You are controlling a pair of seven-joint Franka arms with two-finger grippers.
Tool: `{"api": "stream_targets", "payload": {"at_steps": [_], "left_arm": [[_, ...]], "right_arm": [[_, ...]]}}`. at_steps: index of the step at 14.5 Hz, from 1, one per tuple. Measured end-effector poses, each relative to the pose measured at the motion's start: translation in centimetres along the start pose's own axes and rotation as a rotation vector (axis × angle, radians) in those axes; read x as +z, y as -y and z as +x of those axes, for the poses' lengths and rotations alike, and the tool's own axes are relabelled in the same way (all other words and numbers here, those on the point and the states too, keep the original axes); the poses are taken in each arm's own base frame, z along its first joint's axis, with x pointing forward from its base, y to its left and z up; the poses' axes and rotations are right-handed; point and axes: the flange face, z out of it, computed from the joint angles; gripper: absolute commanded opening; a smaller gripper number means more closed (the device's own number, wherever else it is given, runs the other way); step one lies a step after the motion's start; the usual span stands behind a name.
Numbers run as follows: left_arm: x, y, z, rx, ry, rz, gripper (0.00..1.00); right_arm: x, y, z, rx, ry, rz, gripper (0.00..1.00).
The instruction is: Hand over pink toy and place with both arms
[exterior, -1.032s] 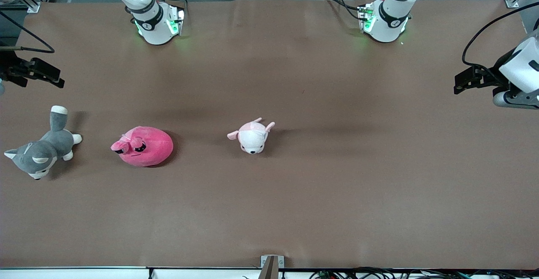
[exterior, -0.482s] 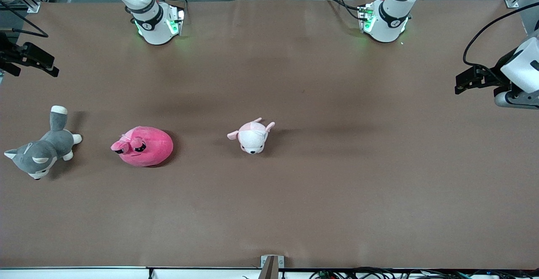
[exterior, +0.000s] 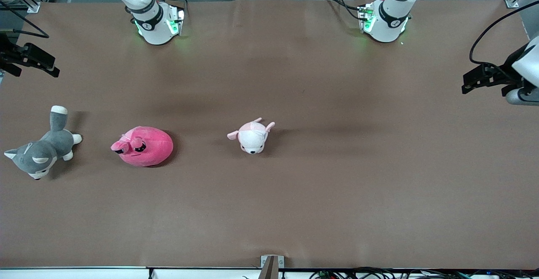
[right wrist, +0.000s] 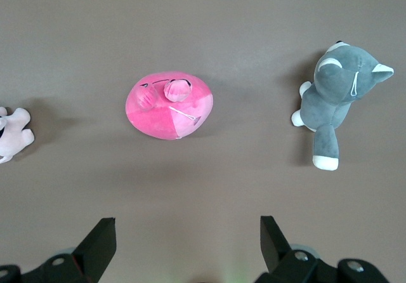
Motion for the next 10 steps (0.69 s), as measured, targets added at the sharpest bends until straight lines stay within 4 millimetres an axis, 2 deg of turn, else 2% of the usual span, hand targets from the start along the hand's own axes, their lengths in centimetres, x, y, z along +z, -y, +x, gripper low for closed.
{"api": "stream_targets", "payload": {"at_steps": [3,6,10], "left_arm": [[-1.7,0.9,-0.5,-0.019,-0.032,-0.013,1.0],[-1.8,1.7,-0.6,-0.035,-0.035,-0.02,1.0],[-1.8,1.4,-0.6,-0.03,-0.034,-0.021,1.0]], "right_arm": [[0.0,-0.1,0.0,0.003,0.0,0.0,1.0],[0.0,-0.3,0.0,0.005,0.001,0.001,1.0],[0.0,-0.2,0.0,0.004,0.001,0.0,1.0]]}}
